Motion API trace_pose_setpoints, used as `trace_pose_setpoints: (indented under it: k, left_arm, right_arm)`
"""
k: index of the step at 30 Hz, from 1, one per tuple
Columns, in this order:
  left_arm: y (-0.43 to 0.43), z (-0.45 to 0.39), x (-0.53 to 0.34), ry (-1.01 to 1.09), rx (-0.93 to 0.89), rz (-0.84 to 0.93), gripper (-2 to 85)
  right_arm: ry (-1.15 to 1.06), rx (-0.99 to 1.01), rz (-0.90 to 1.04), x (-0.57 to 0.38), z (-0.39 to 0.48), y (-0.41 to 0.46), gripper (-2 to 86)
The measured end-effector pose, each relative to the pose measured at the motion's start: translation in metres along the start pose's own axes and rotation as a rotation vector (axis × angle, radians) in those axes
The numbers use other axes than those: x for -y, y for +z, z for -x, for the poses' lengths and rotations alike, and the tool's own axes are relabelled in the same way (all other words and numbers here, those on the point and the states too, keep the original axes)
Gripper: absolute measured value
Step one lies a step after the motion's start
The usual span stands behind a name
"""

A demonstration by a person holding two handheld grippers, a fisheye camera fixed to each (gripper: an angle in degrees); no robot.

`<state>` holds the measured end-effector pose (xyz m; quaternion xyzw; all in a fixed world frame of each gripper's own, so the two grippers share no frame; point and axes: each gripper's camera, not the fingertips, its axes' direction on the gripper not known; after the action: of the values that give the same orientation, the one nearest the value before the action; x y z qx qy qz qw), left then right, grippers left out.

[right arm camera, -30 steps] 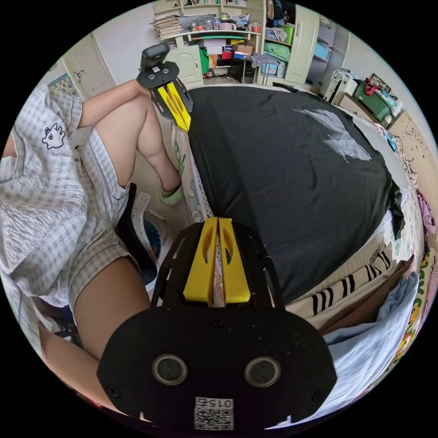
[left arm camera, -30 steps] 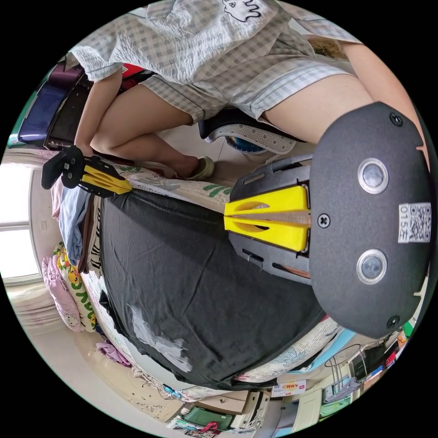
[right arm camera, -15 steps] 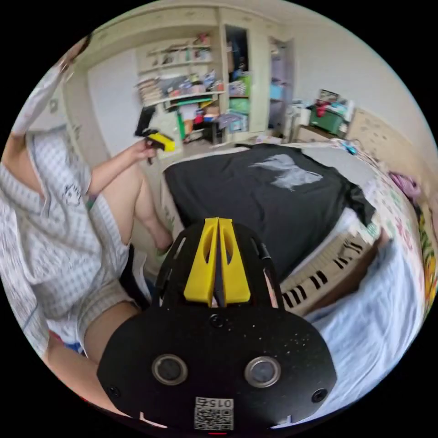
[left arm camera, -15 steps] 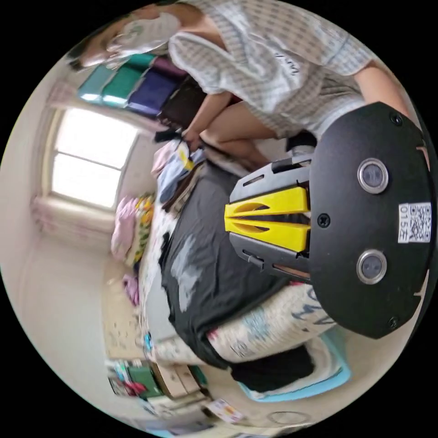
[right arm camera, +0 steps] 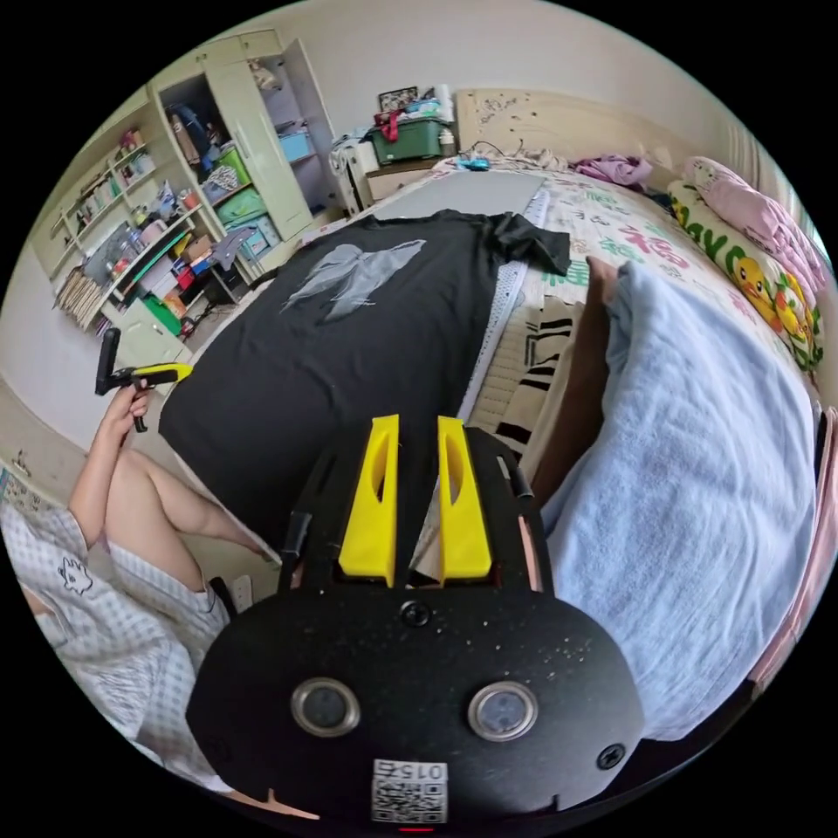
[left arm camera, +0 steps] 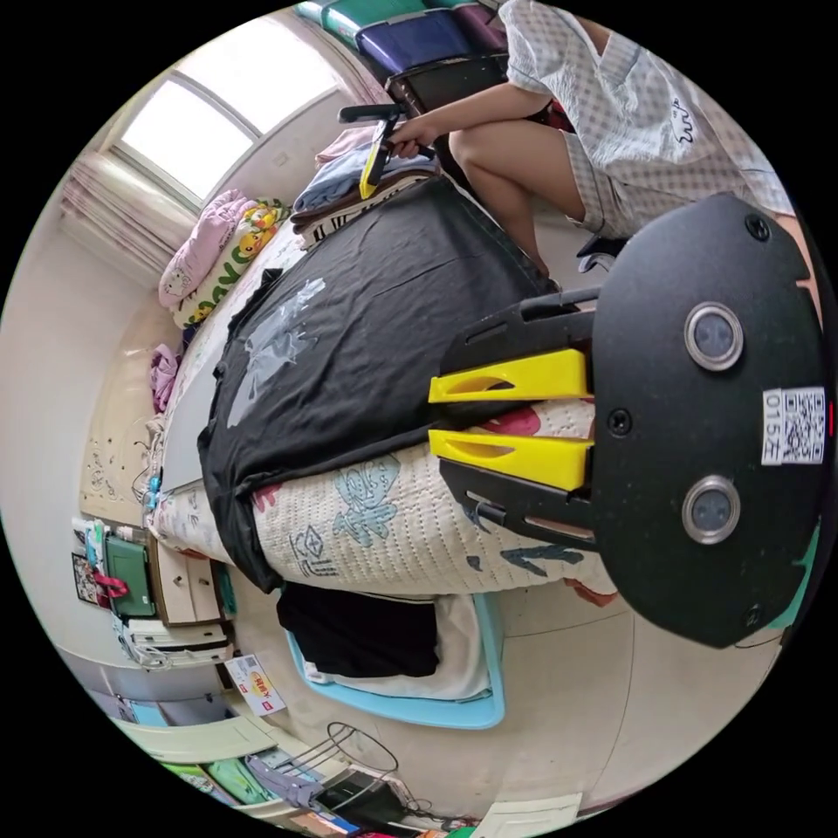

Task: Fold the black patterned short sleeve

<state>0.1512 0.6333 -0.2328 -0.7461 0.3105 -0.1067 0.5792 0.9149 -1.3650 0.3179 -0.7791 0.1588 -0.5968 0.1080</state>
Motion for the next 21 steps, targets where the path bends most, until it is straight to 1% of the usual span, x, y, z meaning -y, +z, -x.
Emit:
trace_pose_setpoints:
  k: [3,6,8,12,14,17,19,21]
  left_arm:
    - [-0.003,0.008,0.003,-0.03,-0.026,0.002,5.6]
    - [-0.001,0.011,0.006,-0.037,0.01,0.021,4.5]
    - [-0.004,0.008,0.009,0.003,0.035,0.042,3.4]
    - [-0.008,0.016,0.0,-0.021,0.004,-0.006,2.0]
    - [-0.011,0.021,-0.007,-0.026,-0.014,-0.042,1.4]
    - [-0.014,0.019,-0.005,-0.004,0.002,-0.025,1.0]
    - [-0.015,0.019,-0.006,0.004,0.005,-0.026,0.8]
    - [-0.016,0.024,-0.006,-0.01,-0.022,-0.029,0.7]
  right_arm:
    - [0.066,0.015,0.015,0.027,-0.001,0.019,7.6]
    - [0.108,0.024,0.029,0.055,0.005,0.041,7.3]
    - [0.119,-0.006,0.039,0.072,0.011,0.054,7.2]
    - [0.114,-0.123,0.026,0.105,0.032,0.08,6.0]
    - [0.105,-0.151,0.053,0.116,0.039,0.094,5.0]
    - [0.067,-0.198,0.13,0.129,0.055,0.122,3.6]
    - [0.01,-0.253,0.147,0.134,0.072,0.133,1.9]
    - [0.004,-0.269,0.153,0.136,0.08,0.137,0.6]
